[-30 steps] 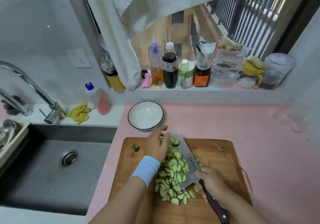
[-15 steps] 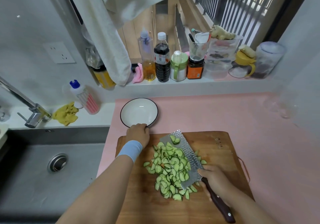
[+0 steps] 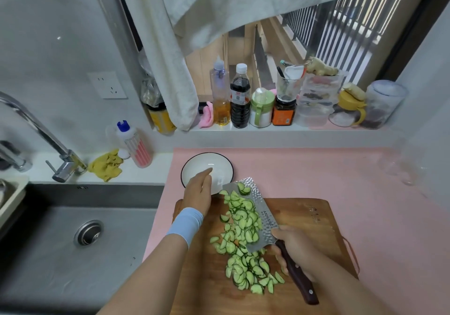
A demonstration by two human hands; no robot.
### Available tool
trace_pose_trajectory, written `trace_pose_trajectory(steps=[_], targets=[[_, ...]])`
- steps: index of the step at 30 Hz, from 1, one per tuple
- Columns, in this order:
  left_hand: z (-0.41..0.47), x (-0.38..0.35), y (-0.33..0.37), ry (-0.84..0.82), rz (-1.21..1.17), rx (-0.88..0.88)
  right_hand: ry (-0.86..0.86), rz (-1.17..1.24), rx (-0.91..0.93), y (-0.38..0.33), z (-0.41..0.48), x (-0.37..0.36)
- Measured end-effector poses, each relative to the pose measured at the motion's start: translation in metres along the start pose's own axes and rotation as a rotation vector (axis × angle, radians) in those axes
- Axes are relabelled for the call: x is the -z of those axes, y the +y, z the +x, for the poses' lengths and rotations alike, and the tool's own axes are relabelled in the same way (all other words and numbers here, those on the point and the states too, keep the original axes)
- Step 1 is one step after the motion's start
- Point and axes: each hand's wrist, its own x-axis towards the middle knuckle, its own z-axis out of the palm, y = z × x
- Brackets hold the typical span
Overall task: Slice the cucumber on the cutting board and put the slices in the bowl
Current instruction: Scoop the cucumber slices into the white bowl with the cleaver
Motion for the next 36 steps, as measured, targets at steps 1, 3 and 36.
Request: trace_pose_trajectory(steps=[1,3,36], targets=[[0.005,0.004,0.001,0.018,-0.052,-0.015,0.008,0.004,-0.004,-0.009,0.004,-0.006],[0.016,0.015,0.008,0.032,-0.113,-0.052,0.036,0.014,-0.004,-0.027,0.014,-0.019],[0.108,-0.004,-0.051,-0.265,0.298,-0.343,0.315,-0.230,-0.032,-0.105,0.120,-0.087]])
